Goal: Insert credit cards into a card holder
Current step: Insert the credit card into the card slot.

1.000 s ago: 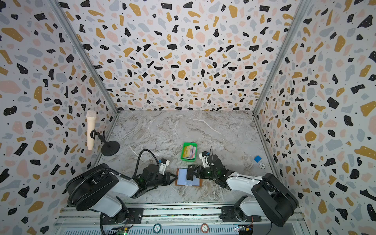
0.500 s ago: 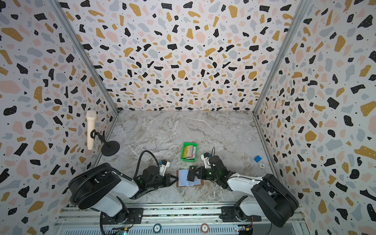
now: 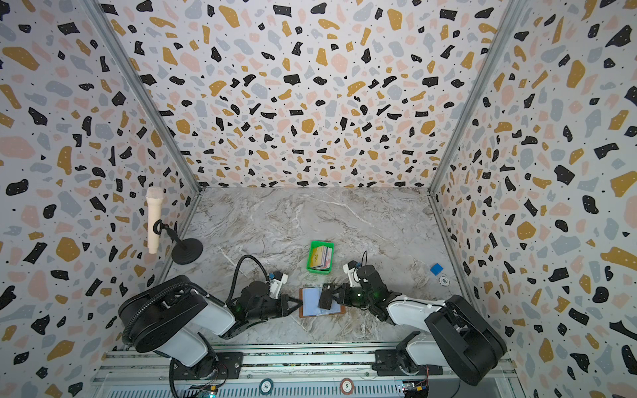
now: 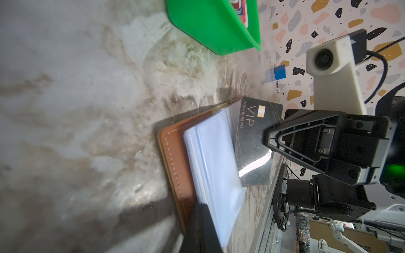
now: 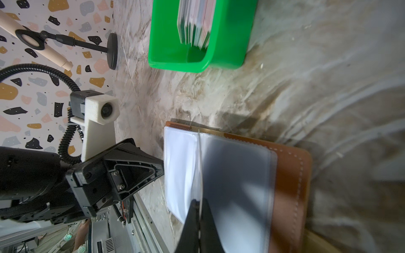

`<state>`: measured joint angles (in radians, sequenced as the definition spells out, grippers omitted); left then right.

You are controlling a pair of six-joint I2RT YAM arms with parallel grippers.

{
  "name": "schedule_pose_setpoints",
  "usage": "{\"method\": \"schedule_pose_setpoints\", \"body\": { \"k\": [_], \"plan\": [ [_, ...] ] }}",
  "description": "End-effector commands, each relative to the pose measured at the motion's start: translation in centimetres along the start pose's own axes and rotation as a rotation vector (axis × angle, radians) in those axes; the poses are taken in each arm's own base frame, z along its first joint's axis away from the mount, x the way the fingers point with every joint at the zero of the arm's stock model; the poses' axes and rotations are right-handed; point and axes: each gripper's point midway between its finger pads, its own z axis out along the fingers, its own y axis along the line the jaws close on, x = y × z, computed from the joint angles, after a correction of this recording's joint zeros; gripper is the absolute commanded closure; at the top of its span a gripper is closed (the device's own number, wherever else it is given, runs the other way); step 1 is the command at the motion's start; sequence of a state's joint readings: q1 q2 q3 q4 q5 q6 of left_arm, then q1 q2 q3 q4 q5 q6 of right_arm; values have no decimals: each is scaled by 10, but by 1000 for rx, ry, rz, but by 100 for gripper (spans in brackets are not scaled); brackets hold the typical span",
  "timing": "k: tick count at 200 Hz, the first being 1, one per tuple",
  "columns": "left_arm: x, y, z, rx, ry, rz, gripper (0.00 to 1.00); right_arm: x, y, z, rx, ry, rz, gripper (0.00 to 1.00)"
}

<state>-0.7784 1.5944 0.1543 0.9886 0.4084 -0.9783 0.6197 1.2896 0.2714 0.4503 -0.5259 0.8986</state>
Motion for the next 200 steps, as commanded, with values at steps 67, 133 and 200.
{"method": "schedule_pose_setpoints", "body": {
  "k": [67, 133, 200],
  "plan": [
    [19, 16, -2, -41, 56, -35, 100, 15, -6, 5, -16, 95, 4, 100],
    [20, 17, -1, -44, 58, -37, 100, 17, -4, 10, -37, 136, -6, 100],
    [21, 18, -1, -42, 62, -40, 100, 18, -4, 14, -43, 157, -8, 100]
  ]
}}
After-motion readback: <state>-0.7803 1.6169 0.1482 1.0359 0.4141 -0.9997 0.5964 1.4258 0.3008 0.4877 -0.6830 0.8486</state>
